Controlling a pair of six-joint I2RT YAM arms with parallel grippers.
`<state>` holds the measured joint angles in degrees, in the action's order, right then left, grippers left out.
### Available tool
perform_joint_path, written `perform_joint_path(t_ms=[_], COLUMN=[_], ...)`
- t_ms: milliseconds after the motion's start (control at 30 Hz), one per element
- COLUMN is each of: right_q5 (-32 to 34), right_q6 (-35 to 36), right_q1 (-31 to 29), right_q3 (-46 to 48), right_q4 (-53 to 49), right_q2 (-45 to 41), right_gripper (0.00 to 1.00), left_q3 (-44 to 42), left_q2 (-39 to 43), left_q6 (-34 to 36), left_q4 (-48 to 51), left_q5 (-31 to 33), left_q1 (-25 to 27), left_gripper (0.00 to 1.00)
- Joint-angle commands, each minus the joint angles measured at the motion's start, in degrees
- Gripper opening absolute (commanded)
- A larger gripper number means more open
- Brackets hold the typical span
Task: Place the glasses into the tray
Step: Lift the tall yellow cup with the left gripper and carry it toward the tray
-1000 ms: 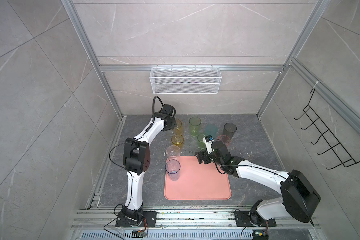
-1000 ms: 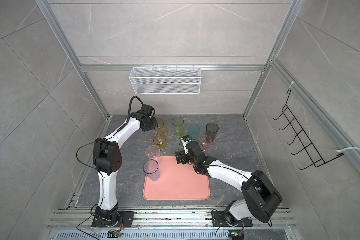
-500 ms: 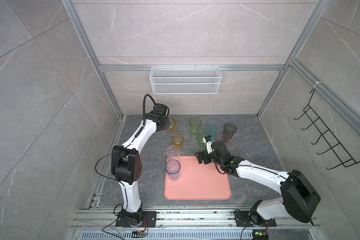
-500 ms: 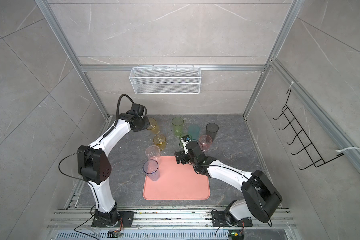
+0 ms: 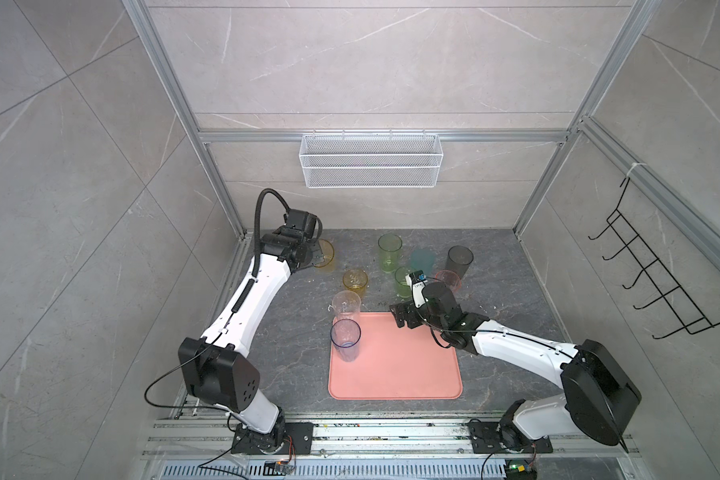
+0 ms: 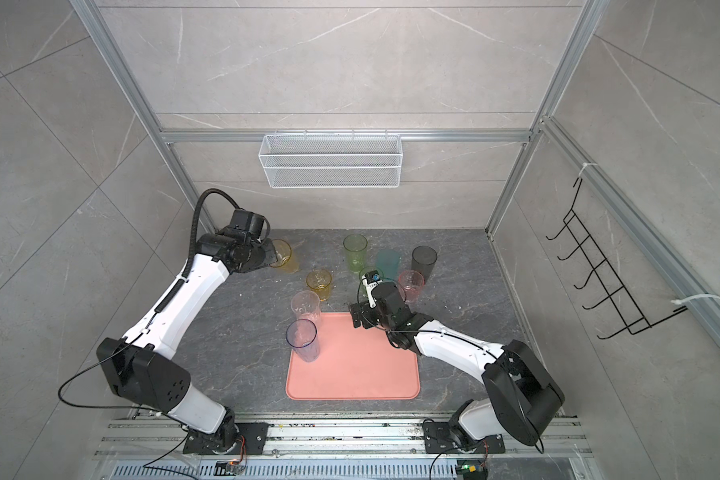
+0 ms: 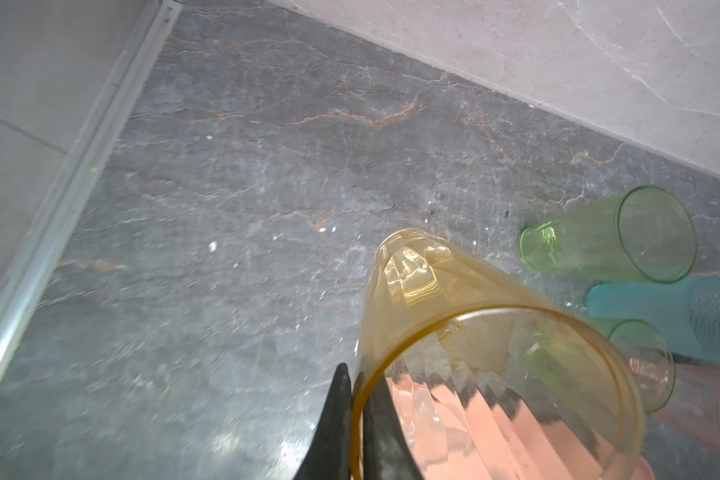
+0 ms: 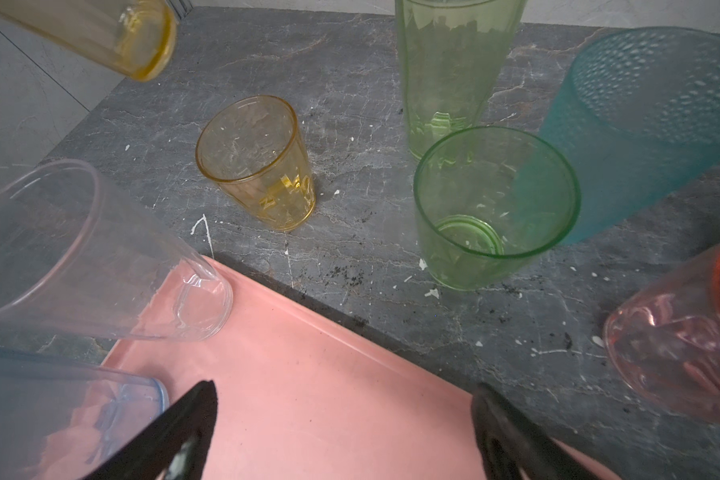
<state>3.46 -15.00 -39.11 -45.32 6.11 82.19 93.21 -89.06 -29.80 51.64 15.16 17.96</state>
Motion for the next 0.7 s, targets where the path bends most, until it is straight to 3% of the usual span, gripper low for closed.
perform_joint_path(t_ms=[0, 367, 667], right_q5=[0.13, 0.4, 0.81], right_q6=[-0.82, -0.6, -0.29], right_q1=[-0.44, -0.44, -0.48], right_q3=[-0.64, -0.73, -0.82], right_q4=[0.22, 0.26, 0.02], right_q2=[0.06, 0.34, 0.3], right_gripper=[0.97, 0.96, 0.96], left_q3=[-0.79, -3.34, -6.73], left_q2=[5.21, 14.79, 19.62], left_q6=[0.83, 1.14, -1.37], left_q4=[4.88, 16.89, 23.57], left_q5=[2.67, 5.3, 2.73], left_q1=[-0.29, -0.29, -0.29], left_gripper=[0.0, 0.0, 0.0])
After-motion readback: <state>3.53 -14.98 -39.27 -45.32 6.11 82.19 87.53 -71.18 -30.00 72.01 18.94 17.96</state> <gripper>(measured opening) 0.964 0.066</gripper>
